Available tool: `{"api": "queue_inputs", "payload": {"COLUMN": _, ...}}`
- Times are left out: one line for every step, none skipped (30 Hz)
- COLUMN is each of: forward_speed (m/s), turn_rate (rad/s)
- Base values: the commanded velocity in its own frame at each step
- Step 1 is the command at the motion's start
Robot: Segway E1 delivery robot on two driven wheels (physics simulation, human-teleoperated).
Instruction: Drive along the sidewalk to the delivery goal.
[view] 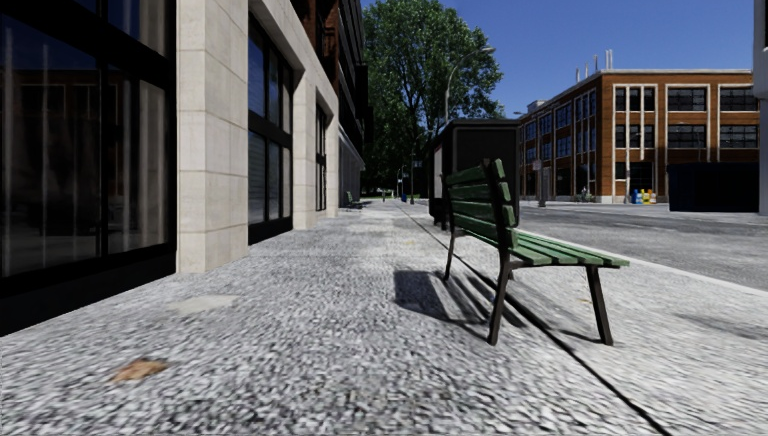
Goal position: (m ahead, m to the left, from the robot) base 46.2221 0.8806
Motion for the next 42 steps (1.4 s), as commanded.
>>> {"api": "queue_inputs", "payload": {"forward_speed": 2.00, "turn_rate": 0.00}}
{"api": "queue_inputs", "payload": {"forward_speed": 2.00, "turn_rate": 0.00}}
{"api": "queue_inputs", "payload": {"forward_speed": 2.00, "turn_rate": 0.00}}
{"api": "queue_inputs", "payload": {"forward_speed": 2.00, "turn_rate": 0.00}}
{"api": "queue_inputs", "payload": {"forward_speed": 2.00, "turn_rate": 0.00}}
{"api": "queue_inputs", "payload": {"forward_speed": 2.00, "turn_rate": 0.00}}
{"api": "queue_inputs", "payload": {"forward_speed": 2.00, "turn_rate": 0.00}}
{"api": "queue_inputs", "payload": {"forward_speed": 2.00, "turn_rate": 0.00}}
{"api": "queue_inputs", "payload": {"forward_speed": 2.00, "turn_rate": 0.00}}
{"api": "queue_inputs", "payload": {"forward_speed": 2.00, "turn_rate": 0.00}}
{"api": "queue_inputs", "payload": {"forward_speed": 2.00, "turn_rate": 0.00}}
{"api": "queue_inputs", "payload": {"forward_speed": 2.00, "turn_rate": 0.00}}
{"api": "queue_inputs", "payload": {"forward_speed": 2.00, "turn_rate": 0.00}}
{"api": "queue_inputs", "payload": {"forward_speed": 2.00, "turn_rate": 0.00}}
{"api": "queue_inputs", "payload": {"forward_speed": 2.00, "turn_rate": 0.00}}
{"api": "queue_inputs", "payload": {"forward_speed": 2.00, "turn_rate": 0.00}}
{"api": "queue_inputs", "payload": {"forward_speed": 2.00, "turn_rate": 0.00}}
{"api": "queue_inputs", "payload": {"forward_speed": 2.00, "turn_rate": 0.00}}
{"api": "queue_inputs", "payload": {"forward_speed": 2.00, "turn_rate": 0.00}}
{"api": "queue_inputs", "payload": {"forward_speed": 2.00, "turn_rate": 0.00}}
{"api": "queue_inputs", "payload": {"forward_speed": 2.00, "turn_rate": 0.00}}
{"api": "queue_inputs", "payload": {"forward_speed": 2.00, "turn_rate": 0.00}}
{"api": "queue_inputs", "payload": {"forward_speed": 2.00, "turn_rate": 0.00}}
{"api": "queue_inputs", "payload": {"forward_speed": 2.00, "turn_rate": 0.00}}
{"api": "queue_inputs", "payload": {"forward_speed": 2.00, "turn_rate": 0.00}}
{"api": "queue_inputs", "payload": {"forward_speed": 2.00, "turn_rate": 0.00}}
{"api": "queue_inputs", "payload": {"forward_speed": 2.00, "turn_rate": 0.00}}
{"api": "queue_inputs", "payload": {"forward_speed": 2.00, "turn_rate": 0.00}}
{"api": "queue_inputs", "payload": {"forward_speed": 2.00, "turn_rate": 0.00}}
{"api": "queue_inputs", "payload": {"forward_speed": 2.00, "turn_rate": 0.00}}
{"api": "queue_inputs", "payload": {"forward_speed": 2.00, "turn_rate": 0.00}}
{"api": "queue_inputs", "payload": {"forward_speed": 2.00, "turn_rate": 0.00}}
{"api": "queue_inputs", "payload": {"forward_speed": 2.00, "turn_rate": 0.00}}
{"api": "queue_inputs", "payload": {"forward_speed": 2.00, "turn_rate": 0.00}}
{"api": "queue_inputs", "payload": {"forward_speed": 2.00, "turn_rate": 0.00}}
{"api": "queue_inputs", "payload": {"forward_speed": 2.00, "turn_rate": 0.00}}
{"api": "queue_inputs", "payload": {"forward_speed": 2.00, "turn_rate": 0.00}}
{"api": "queue_inputs", "payload": {"forward_speed": 2.00, "turn_rate": 0.00}}
{"api": "queue_inputs", "payload": {"forward_speed": 2.00, "turn_rate": 0.00}}
{"api": "queue_inputs", "payload": {"forward_speed": 2.00, "turn_rate": 0.00}}
{"api": "queue_inputs", "payload": {"forward_speed": 2.00, "turn_rate": 0.00}}
{"api": "queue_inputs", "payload": {"forward_speed": 2.00, "turn_rate": 0.00}}
